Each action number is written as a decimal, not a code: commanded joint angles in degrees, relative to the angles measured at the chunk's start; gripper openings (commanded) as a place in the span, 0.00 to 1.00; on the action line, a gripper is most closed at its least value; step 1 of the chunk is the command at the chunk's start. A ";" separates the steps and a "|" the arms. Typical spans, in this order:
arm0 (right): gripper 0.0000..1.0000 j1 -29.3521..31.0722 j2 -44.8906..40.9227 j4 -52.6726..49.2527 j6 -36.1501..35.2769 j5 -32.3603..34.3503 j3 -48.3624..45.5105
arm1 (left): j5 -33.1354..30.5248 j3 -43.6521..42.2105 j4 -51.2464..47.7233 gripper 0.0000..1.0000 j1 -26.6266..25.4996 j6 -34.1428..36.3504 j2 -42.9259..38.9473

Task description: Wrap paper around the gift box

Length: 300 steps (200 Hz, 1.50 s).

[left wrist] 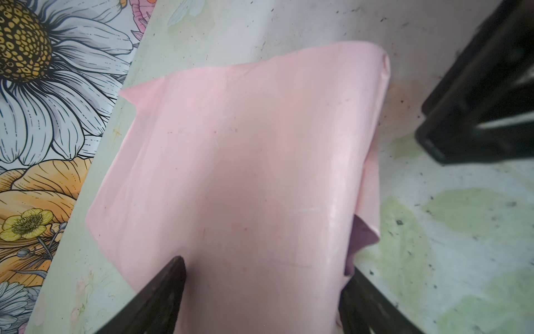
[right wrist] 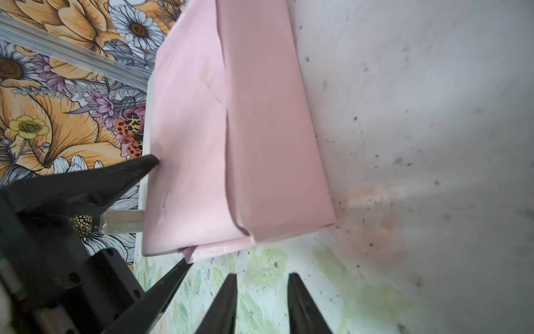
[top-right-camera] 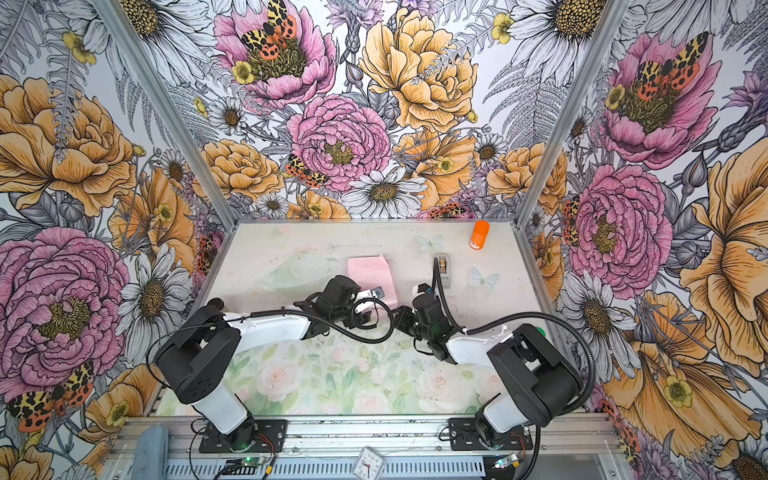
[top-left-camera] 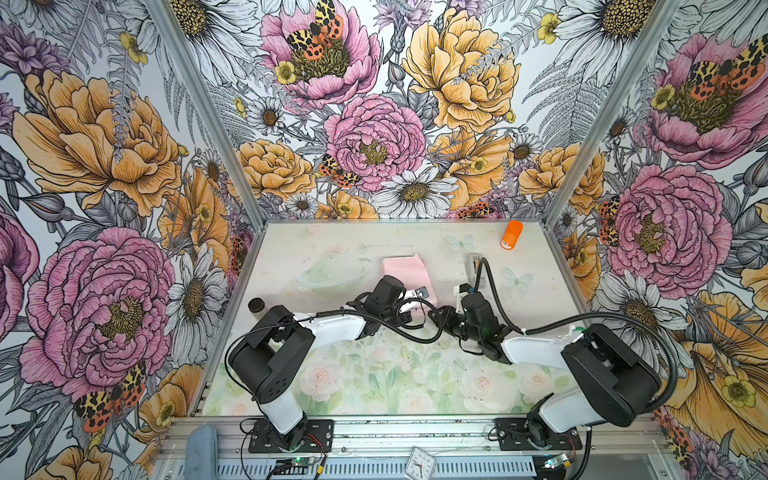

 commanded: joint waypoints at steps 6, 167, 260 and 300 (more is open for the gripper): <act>0.40 -2.29 -7.53 -12.11 -8.13 4.61 2.70 | -3.52 1.24 -2.46 0.80 -0.47 -3.39 1.11; 0.41 -12.81 15.36 -25.16 -28.13 -15.58 28.66 | -16.67 4.84 -6.41 0.77 -6.21 -22.03 4.30; 0.22 -7.78 0.01 1.98 -13.28 -10.71 1.66 | -14.01 -0.02 2.58 0.74 -5.79 -29.43 4.66; 0.12 -4.22 8.55 12.18 -9.64 -8.78 1.84 | -13.26 -0.14 3.32 0.75 -5.62 -29.57 5.07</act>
